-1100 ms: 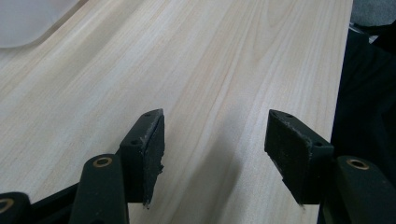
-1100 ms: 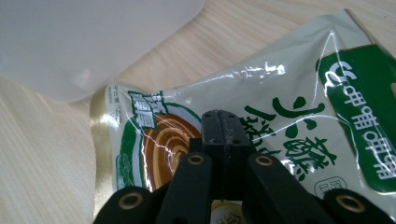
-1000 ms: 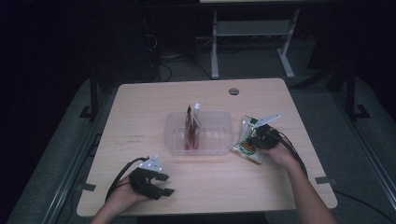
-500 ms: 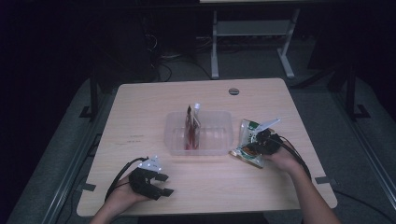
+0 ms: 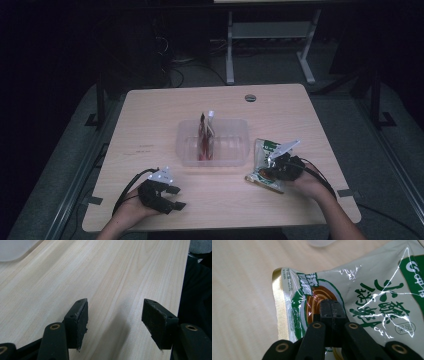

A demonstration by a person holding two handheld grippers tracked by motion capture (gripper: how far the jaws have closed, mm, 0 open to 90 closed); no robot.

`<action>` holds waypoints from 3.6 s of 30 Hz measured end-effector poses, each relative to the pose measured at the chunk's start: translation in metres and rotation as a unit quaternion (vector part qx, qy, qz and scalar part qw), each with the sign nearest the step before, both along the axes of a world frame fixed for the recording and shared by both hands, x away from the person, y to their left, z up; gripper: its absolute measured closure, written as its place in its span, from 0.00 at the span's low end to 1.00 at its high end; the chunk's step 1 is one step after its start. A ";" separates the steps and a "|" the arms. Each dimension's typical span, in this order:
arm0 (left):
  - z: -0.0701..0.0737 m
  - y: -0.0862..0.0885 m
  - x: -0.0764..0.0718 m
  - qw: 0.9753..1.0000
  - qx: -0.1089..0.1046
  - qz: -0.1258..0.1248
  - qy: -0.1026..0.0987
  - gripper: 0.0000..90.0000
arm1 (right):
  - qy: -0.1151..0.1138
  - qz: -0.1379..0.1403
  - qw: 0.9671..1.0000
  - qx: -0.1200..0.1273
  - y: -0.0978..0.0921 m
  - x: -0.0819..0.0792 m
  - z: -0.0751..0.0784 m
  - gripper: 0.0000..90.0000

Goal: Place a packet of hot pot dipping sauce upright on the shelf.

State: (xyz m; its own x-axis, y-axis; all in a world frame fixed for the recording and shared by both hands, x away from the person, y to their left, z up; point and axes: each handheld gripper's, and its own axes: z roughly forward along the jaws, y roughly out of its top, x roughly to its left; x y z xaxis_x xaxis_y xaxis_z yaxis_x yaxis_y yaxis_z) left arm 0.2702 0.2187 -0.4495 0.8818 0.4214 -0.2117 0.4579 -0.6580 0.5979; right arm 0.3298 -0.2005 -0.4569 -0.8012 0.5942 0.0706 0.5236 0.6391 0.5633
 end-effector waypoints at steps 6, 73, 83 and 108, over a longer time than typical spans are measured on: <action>0.000 0.000 0.000 1.000 0.000 0.001 0.000 0.42 | 0.006 0.033 0.999 0.001 0.009 -0.025 0.001 1.00; -0.004 -0.170 0.037 0.995 -0.035 -0.072 -0.054 0.42 | -0.039 -0.093 0.992 0.073 -0.039 -0.042 0.012 0.57; -0.016 -0.181 0.039 0.996 -0.032 -0.073 -0.045 0.43 | -0.038 -0.090 0.993 0.070 -0.040 -0.042 0.012 0.56; -0.018 -0.186 0.038 0.995 -0.051 -0.064 -0.054 0.98 | -0.046 -0.095 0.990 0.092 -0.042 -0.043 0.016 0.54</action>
State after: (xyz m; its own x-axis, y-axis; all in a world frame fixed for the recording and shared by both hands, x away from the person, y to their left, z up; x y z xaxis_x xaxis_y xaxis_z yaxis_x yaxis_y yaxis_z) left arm 0.3083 0.0325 -0.4678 0.9473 0.2844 -0.1476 0.3023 -0.6405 0.7059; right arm 0.2868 -0.2429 -0.4409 -0.6845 0.7186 0.1227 0.5653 0.4170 0.7117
